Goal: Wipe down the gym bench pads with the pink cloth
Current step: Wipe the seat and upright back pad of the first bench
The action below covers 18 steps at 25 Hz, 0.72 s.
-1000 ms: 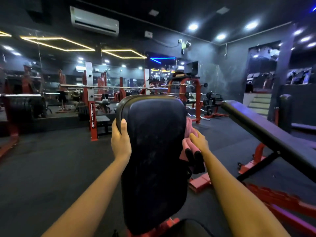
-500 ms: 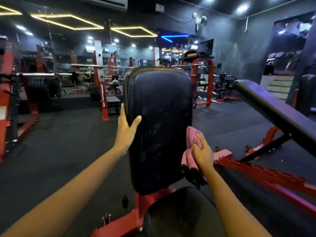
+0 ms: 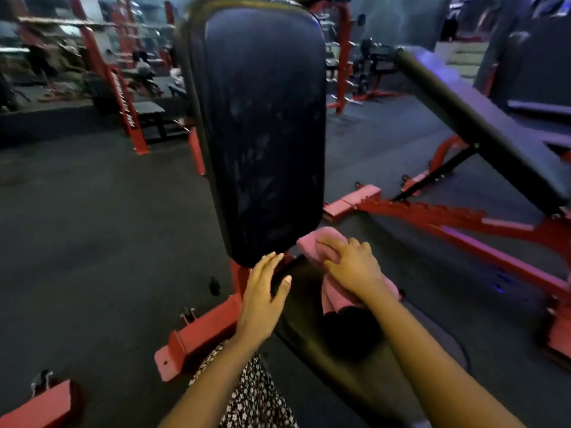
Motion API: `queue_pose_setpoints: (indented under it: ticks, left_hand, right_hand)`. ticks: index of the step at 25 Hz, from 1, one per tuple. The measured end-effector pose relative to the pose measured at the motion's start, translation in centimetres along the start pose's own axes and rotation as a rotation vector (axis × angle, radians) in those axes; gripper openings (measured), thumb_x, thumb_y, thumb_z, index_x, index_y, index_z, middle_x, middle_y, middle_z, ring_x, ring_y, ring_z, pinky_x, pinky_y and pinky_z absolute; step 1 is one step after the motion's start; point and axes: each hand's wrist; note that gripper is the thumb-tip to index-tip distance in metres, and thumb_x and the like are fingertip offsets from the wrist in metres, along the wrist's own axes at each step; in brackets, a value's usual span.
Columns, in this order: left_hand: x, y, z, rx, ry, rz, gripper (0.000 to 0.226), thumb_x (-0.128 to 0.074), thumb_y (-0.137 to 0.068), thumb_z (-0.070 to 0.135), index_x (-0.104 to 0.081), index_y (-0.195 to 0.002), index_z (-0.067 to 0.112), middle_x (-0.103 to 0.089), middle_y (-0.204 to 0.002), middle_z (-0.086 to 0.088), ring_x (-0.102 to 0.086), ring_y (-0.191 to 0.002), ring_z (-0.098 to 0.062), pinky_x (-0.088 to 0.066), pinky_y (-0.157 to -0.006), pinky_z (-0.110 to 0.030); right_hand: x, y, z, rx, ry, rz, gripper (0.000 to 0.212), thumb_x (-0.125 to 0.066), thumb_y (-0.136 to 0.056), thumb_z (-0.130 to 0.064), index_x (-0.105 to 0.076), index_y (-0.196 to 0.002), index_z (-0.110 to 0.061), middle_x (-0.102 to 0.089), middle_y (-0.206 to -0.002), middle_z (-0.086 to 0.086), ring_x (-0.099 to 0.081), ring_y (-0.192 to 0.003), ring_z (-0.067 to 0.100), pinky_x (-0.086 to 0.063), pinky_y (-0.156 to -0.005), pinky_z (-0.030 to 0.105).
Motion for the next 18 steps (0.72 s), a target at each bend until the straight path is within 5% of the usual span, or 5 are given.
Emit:
queue_pose_setpoints:
  ticks: [3,6,9,12,18]
  left_hand:
    - [-4.4,0.4,-1.9,-0.044,-0.232,-0.207,0.073,-0.017,-0.083,0.065,-0.036,-0.141,0.024,-0.034,-0.149,0.003,-0.022,-0.141,-0.011,-0.003,-0.114,-0.028]
    - [-6.7,1.0,-3.3,-0.157,-0.446,-0.255,0.073,-0.008,-0.09,0.064,-0.041,-0.138,0.021,-0.046,-0.143,0.0,-0.035,-0.137,-0.019,-0.012,-0.116,-0.04]
    - [-7.3,1.2,-4.3,-0.185,-0.489,-0.247,0.069,-0.008,-0.092,0.059,-0.041,-0.138,0.02,-0.047,-0.142,-0.002,-0.038,-0.135,-0.023,-0.015,-0.112,-0.044]
    - [-7.3,1.1,-3.9,-0.189,-0.525,-0.283,0.068,-0.008,-0.093,0.057,-0.043,-0.137,0.017,-0.049,-0.14,-0.007,-0.039,-0.134,-0.027,-0.014,-0.112,-0.046]
    - [-5.9,0.2,-2.7,-0.081,-0.551,-0.554,0.065,-0.012,-0.094,0.055,-0.037,-0.139,0.015,-0.044,-0.143,-0.01,-0.035,-0.135,-0.029,-0.016,-0.111,-0.051]
  right_hand:
    - [-2.7,3.7,1.6,-0.033,0.123,-0.037,0.049,-0.045,-0.09,-0.038,-0.033,-0.137,-0.046,-0.034,-0.142,0.006,-0.034,-0.124,0.033,-0.035,-0.097,0.044]
    - [-5.1,5.3,2.4,-0.034,0.149,0.032,0.052,-0.043,-0.083,-0.043,-0.037,-0.134,-0.048,-0.032,-0.148,0.0,-0.034,-0.127,0.029,-0.036,-0.094,0.045]
    - [-6.0,5.6,2.7,-0.05,0.159,0.167,0.049,-0.045,-0.076,-0.046,-0.049,-0.125,-0.045,-0.05,-0.134,0.002,-0.048,-0.11,0.026,-0.042,-0.081,0.04]
    - [-6.4,5.8,3.0,-0.039,0.115,0.208,0.05,-0.047,-0.074,-0.046,-0.052,-0.124,-0.044,-0.053,-0.13,0.001,-0.043,-0.103,0.02,-0.038,-0.08,0.036]
    - [-5.6,5.3,2.1,-0.108,0.166,0.038,0.056,-0.045,-0.076,-0.051,-0.039,-0.132,-0.046,-0.05,-0.133,0.003,-0.045,-0.109,0.025,-0.04,-0.087,0.043]
Point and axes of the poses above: each hand's wrist, its own y-axis away from the middle knuckle, its own x-axis out of the back of the hand, z = x × y
